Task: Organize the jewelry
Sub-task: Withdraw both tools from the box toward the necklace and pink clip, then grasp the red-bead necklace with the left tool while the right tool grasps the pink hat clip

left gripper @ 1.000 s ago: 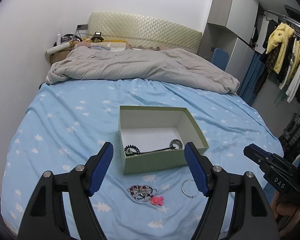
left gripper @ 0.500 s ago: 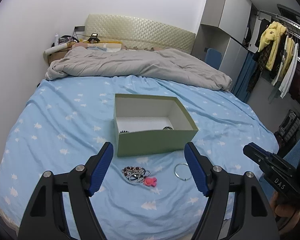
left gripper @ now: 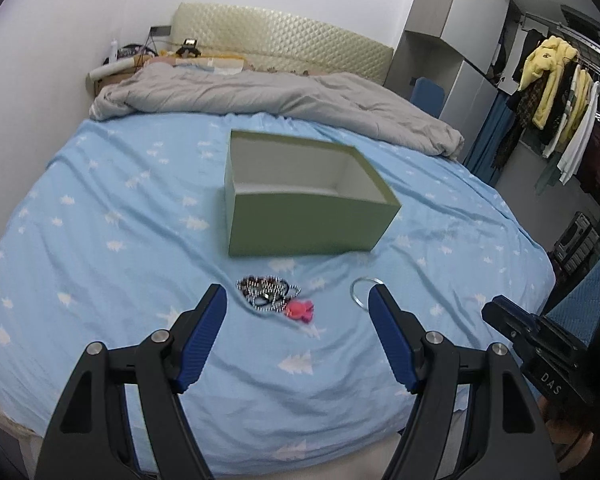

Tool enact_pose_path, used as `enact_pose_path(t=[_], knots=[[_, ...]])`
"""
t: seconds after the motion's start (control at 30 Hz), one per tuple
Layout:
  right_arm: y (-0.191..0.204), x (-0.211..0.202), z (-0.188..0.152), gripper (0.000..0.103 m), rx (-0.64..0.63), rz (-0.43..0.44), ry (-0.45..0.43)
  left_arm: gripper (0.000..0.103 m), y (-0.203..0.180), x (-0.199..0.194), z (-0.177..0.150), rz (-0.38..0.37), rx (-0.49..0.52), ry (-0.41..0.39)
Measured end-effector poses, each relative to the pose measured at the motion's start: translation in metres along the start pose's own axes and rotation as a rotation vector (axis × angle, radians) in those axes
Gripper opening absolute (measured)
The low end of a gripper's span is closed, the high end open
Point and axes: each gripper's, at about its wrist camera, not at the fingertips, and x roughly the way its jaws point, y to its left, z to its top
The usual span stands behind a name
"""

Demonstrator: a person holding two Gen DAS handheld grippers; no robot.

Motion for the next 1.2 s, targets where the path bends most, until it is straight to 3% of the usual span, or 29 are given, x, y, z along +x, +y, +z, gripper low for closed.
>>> enact_pose_path(t=[0.33,0.83,1.2], knots=[[-0.010,0.032,-0.014,0.023,0.021,0.023,0.066,0.066,0.017,0.031,-0.012,0.010,-0.042,0.065],[0.034,0.117,-0.022,0.025,-0.075,0.168,0.170,0.041,0.060,0.105,-0.002,-0.028,-0.094,0.155],[0.051,0.174,-0.024,0.029,-0.103,0.218,0.235,0.034,0.071,0.149,0.005,-0.071,-0.067,0.224]])
